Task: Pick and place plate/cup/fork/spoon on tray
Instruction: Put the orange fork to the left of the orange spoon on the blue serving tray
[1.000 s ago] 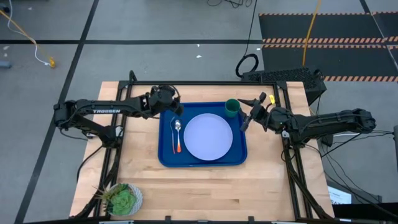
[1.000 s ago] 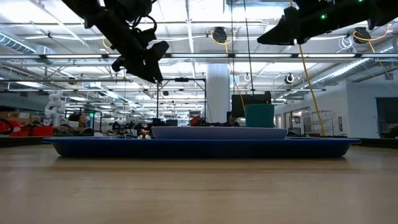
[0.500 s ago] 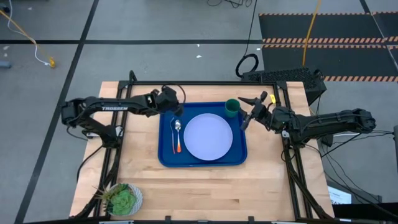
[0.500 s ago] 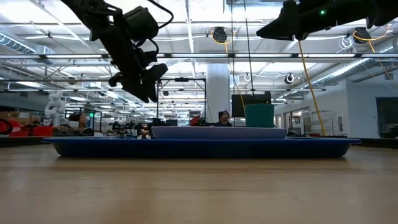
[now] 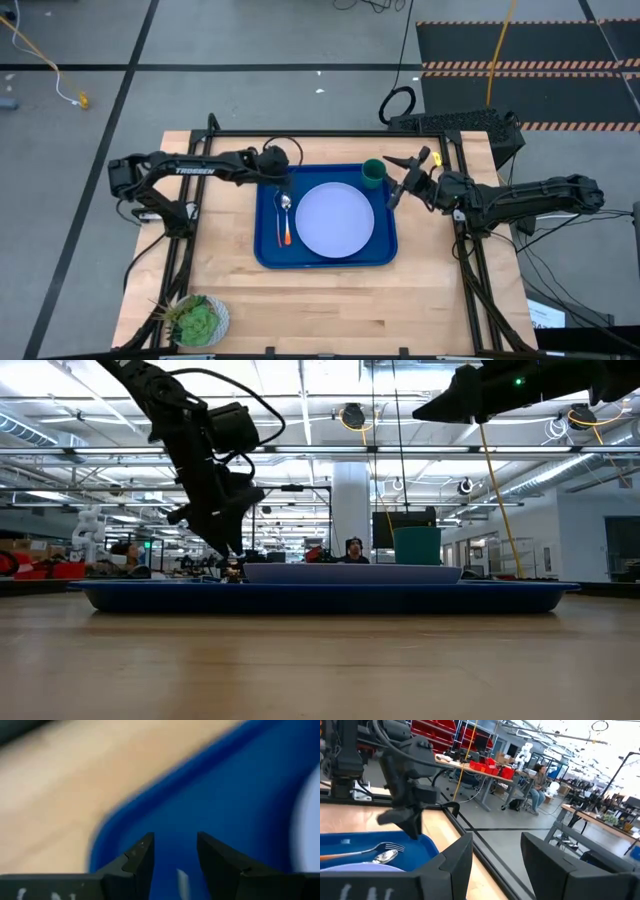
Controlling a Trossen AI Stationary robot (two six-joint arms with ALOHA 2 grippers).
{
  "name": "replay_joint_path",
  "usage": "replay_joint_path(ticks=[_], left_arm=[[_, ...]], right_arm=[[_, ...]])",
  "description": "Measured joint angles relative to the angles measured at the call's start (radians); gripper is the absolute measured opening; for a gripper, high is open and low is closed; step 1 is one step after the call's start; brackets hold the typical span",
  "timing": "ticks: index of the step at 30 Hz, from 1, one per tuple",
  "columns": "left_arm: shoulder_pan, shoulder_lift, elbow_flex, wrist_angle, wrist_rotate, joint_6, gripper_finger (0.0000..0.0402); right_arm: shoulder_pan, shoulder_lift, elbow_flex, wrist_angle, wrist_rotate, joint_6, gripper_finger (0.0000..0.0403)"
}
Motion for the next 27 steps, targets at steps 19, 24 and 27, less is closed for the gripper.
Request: replay_joint_path(ticks=[19, 24, 27], left_arm=[[-0.159, -0.022, 0.019, -0.235, -0.052, -0.220, 0.0099], [-0.204, -0.016, 0.019, -0.237, -0.049, -0.234, 0.0093], [-0.223, -0.012, 0.019, -0.262, -0.034, -0.237, 0.0093]], right_arm=[[-0.007, -0.001, 0.000, 0.103, 0.000, -0.113, 0.0160], [-0.007, -0.001, 0.000, 0.106, -0.001, -0.113, 0.0160], [-0.007, -0.001, 0.000, 0.107, -0.001, -0.113, 0.0160]])
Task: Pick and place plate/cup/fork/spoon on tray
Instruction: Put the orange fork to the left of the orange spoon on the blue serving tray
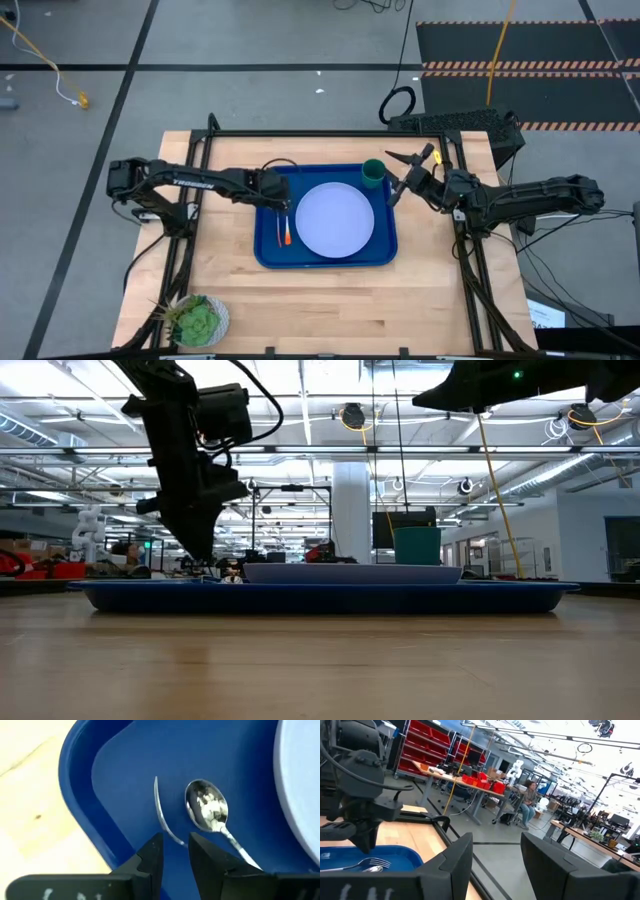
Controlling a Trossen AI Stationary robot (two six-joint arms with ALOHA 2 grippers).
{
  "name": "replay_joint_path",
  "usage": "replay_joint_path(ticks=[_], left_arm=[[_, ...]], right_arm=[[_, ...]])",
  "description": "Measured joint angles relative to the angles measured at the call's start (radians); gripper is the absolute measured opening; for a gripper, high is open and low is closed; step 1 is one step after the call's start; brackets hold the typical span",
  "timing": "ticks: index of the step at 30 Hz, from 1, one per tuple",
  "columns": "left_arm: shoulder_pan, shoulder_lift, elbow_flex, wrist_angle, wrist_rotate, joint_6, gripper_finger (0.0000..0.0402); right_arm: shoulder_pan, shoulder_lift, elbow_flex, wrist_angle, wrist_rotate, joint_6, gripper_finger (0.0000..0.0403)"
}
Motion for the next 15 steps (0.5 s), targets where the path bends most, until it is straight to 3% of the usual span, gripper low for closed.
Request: replay_joint_path(ticks=[7, 15], left_arm=[[-0.012, 0.003, 0.000, -0.013, -0.001, -0.025, 0.0093], [0.003, 0.120, 0.000, 0.016, -0.005, -0.033, 0.0093]], right_arm=[[0.000, 0.000, 0.000, 0.005, 0.000, 0.002, 0.0160], [0.001, 0.000, 0.000, 0.005, 0.000, 0.006, 0.0160]])
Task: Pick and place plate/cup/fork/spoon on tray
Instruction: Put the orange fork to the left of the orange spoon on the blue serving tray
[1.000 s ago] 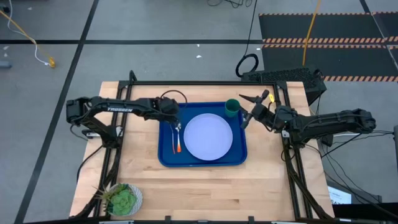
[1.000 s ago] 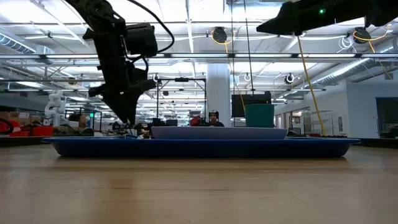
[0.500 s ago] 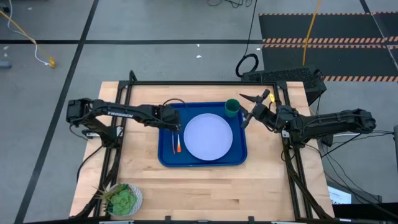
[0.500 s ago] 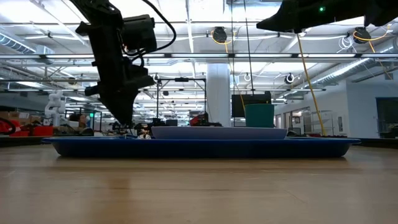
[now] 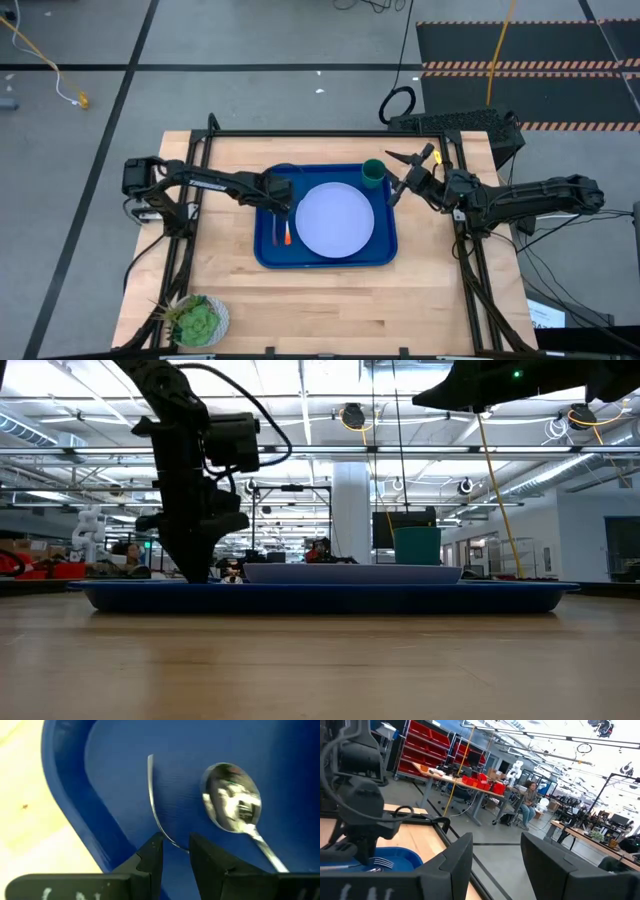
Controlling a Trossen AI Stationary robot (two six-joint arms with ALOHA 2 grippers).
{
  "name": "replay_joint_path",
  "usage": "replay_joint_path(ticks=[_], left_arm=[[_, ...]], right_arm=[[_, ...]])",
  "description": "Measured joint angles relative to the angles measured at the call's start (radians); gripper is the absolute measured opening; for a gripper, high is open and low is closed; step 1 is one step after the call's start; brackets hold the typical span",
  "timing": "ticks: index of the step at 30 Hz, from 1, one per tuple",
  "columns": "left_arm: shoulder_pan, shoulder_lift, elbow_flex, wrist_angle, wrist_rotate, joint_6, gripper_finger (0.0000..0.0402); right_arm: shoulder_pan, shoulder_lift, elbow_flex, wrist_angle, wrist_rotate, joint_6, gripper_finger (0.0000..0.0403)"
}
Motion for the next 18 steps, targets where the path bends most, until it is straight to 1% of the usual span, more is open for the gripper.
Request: replay_joint_path(ticks=[3, 18], left_arm=[[0.012, 0.016, 0.000, 0.001, 0.010, -0.001, 0.0093], [0.022, 0.009, 0.000, 0.018, 0.013, 0.019, 0.0093]], right_arm=[[0.000, 0.000, 0.000, 0.000, 0.000, -0.001, 0.0160], [0.000, 0.000, 0.000, -0.007, 0.001, -0.002, 0.0160]])
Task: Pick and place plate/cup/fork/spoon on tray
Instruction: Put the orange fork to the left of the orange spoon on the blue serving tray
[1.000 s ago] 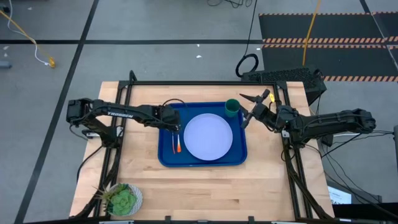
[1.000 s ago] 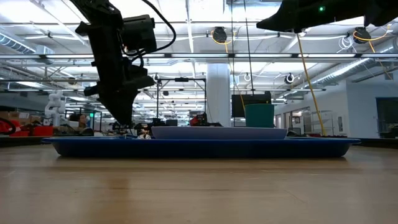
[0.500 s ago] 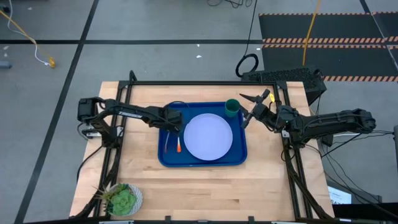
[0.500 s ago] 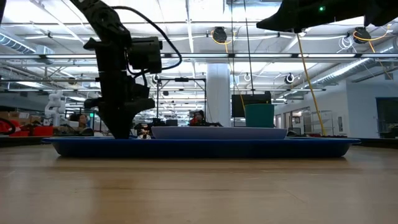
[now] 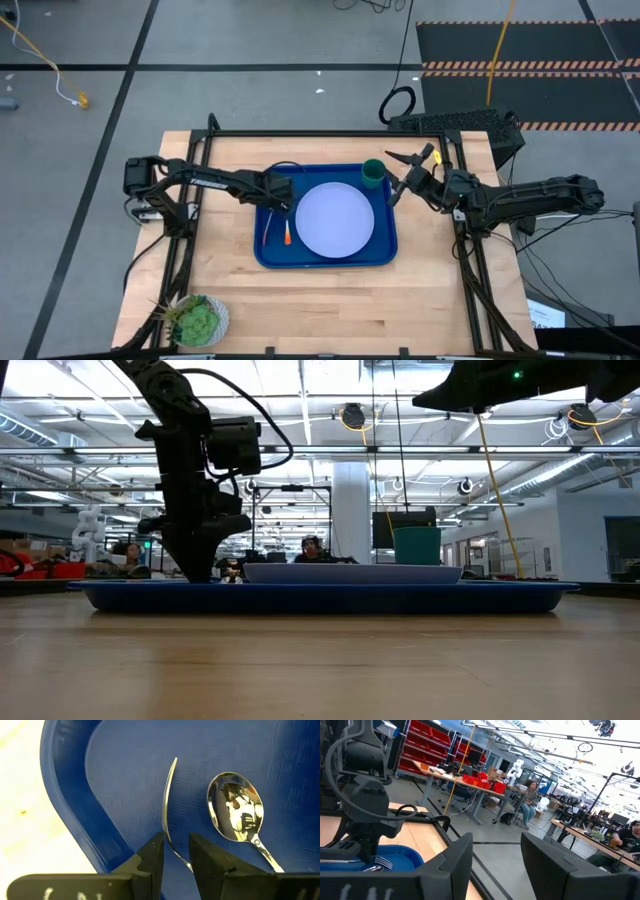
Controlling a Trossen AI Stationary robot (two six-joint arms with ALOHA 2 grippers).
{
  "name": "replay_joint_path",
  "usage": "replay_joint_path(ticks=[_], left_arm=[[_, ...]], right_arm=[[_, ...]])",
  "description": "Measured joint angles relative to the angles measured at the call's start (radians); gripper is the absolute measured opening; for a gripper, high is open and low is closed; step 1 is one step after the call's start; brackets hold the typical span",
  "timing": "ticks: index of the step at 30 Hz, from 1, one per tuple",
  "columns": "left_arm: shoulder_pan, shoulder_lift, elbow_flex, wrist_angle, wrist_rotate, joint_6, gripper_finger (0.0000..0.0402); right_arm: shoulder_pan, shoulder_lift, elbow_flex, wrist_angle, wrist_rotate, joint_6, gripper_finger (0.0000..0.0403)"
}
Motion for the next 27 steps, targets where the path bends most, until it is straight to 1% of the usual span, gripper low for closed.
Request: replay_joint_path(ticks=[17, 19, 23, 27], left_arm=[[0.012, 0.000, 0.000, -0.002, -0.009, -0.017, 0.0090], [0.013, 0.000, 0.000, -0.002, -0.010, -0.017, 0.0074], [0.025, -0.002, 0.001, 0.013, -0.012, -0.037, 0.0016], [0.039, -0.003, 0.002, 0.014, -0.014, -0.024, 0.0013]], right_arm=[[0.000, 0.000, 0.000, 0.000, 0.000, 0.000, 0.0160], [0.000, 0.000, 0.000, 0.000, 0.000, 0.000, 0.0160], [0.000, 0.000, 0.000, -0.001, 0.001, 0.000, 0.0160], [0.000, 0.000, 0.000, 0.000, 0.001, 0.000, 0.0160]])
